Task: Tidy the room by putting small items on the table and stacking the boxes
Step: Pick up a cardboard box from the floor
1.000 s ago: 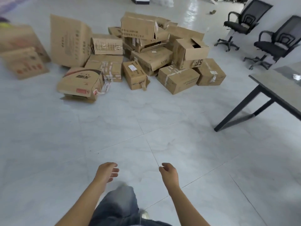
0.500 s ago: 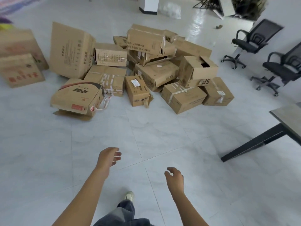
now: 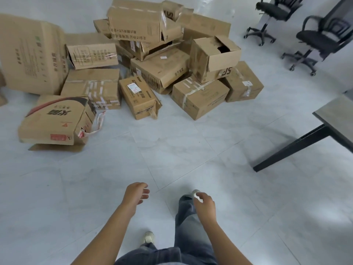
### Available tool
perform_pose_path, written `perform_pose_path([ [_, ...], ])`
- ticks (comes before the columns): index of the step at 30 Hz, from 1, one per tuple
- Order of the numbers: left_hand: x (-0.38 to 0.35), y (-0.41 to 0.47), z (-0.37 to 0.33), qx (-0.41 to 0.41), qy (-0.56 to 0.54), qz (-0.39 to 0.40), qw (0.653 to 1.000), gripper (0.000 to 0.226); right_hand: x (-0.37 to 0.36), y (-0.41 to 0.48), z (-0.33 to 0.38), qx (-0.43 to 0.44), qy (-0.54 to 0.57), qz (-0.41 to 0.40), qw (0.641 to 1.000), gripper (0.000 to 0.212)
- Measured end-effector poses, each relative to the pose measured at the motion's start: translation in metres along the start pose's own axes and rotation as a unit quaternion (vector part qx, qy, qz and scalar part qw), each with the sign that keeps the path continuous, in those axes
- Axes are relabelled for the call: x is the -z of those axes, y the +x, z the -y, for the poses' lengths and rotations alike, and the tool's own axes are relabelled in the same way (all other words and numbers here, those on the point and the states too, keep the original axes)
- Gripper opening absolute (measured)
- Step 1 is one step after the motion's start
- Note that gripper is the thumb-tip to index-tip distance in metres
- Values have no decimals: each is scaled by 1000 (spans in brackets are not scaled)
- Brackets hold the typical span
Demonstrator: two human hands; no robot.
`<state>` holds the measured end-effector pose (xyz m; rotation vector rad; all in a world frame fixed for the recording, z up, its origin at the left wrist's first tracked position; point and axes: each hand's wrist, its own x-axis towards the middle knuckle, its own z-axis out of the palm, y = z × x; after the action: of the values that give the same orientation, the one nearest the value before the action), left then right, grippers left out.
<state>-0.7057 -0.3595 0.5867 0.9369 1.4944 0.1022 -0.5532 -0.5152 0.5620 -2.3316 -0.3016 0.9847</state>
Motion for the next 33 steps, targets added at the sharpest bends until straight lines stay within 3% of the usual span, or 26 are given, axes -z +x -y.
perform_pose_path([
  [5, -68, 32, -81, -16, 7, -8, 1000, 10, 67, 97, 53, 43, 43, -28, 998, 35],
  [10, -164, 47, -169, -80, 35, 38, 995, 10, 149, 177, 92, 61, 105, -74, 990, 33],
  [14, -218, 56, -205, -94, 74, 78, 990, 11, 178, 216, 90, 24, 89, -65, 994, 35],
  [18, -240, 85, -226, -50, 86, 44, 994, 13, 189, 250, 83, 1, 65, -30, 997, 35],
  [22, -259, 128, -265, -26, 63, 16, 998, 16, 216, 307, 103, -24, 87, -50, 995, 36],
  [27, -317, 189, -355, -30, 43, 42, 998, 17, 257, 380, 142, -35, 82, -68, 994, 36],
  [33, -393, 235, -488, -112, 48, 94, 988, 14, 308, 461, 197, -59, 112, -98, 987, 36],
])
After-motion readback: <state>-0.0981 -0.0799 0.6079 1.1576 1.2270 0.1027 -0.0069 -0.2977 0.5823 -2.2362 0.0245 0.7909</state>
